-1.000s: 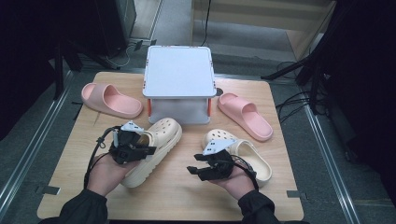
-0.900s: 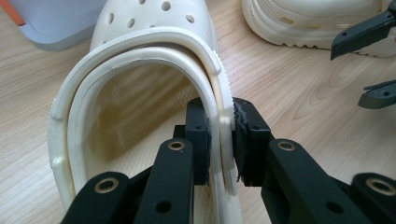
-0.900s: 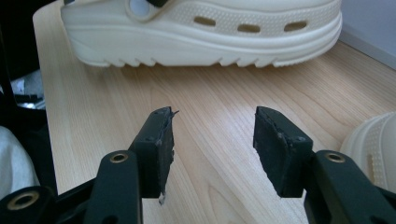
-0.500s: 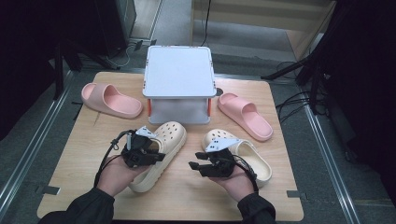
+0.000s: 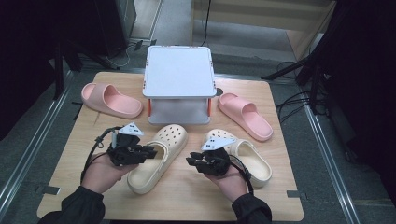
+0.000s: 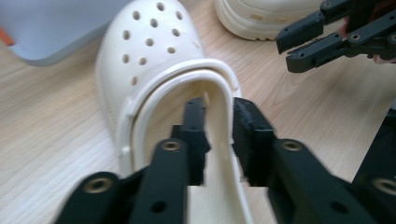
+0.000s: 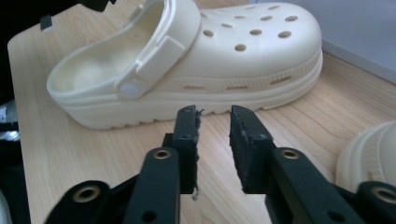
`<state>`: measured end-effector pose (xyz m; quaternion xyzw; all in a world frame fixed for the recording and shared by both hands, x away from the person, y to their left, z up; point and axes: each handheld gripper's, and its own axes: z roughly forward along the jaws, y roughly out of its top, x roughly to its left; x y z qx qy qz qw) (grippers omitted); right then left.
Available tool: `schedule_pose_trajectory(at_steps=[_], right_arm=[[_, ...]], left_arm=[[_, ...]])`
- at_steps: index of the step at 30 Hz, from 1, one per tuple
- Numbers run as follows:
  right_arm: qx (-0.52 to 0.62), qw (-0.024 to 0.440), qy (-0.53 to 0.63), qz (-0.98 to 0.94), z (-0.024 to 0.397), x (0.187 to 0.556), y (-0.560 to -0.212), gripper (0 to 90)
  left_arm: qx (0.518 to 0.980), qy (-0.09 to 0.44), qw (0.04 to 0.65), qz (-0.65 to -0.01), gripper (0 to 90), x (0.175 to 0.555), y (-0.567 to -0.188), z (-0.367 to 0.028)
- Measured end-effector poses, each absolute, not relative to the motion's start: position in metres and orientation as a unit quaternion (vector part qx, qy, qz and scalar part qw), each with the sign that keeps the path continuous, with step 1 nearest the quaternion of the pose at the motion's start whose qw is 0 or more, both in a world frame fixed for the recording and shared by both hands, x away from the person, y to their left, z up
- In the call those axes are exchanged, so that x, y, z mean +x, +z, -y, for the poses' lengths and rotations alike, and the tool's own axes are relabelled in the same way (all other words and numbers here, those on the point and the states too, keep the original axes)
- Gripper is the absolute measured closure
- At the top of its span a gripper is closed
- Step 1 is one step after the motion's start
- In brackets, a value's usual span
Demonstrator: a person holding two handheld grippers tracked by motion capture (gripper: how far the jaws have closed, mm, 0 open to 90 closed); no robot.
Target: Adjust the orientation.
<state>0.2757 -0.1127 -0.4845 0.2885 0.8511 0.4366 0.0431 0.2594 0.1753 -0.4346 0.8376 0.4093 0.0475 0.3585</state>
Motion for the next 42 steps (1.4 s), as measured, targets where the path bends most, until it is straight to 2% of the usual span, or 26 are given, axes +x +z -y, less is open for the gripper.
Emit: schedule_pose_trajectory(at_steps=[4, 9, 13, 25, 42], right_arm=[[0.298, 0.042, 0.443, -0.845, 0.104, 0.278, -0.49, 81.0], [0.309, 0.031, 0.441, -0.842, 0.092, 0.283, -0.498, 84.8], [0.31, 0.024, 0.441, -0.842, 0.085, 0.284, -0.502, 86.4], [0.293, 0.022, 0.428, -0.855, 0.06, 0.283, -0.508, 88.0], [0.316, 0.042, 0.42, -0.85, 0.073, 0.301, -0.506, 88.1]], left_arm=[[0.83, 0.053, 0.355, -0.427, 84.6, 0.266, -0.439, -0.2], [0.822, 0.056, 0.353, -0.443, 85.7, 0.274, -0.453, -0.22], [0.817, 0.027, 0.348, -0.459, 86.4, 0.28, -0.473, -0.228], [0.832, 0.012, 0.318, -0.455, 88.1, 0.282, -0.491, -0.213], [0.832, -0.013, 0.331, -0.445, 88.5, 0.279, -0.493, -0.197]])
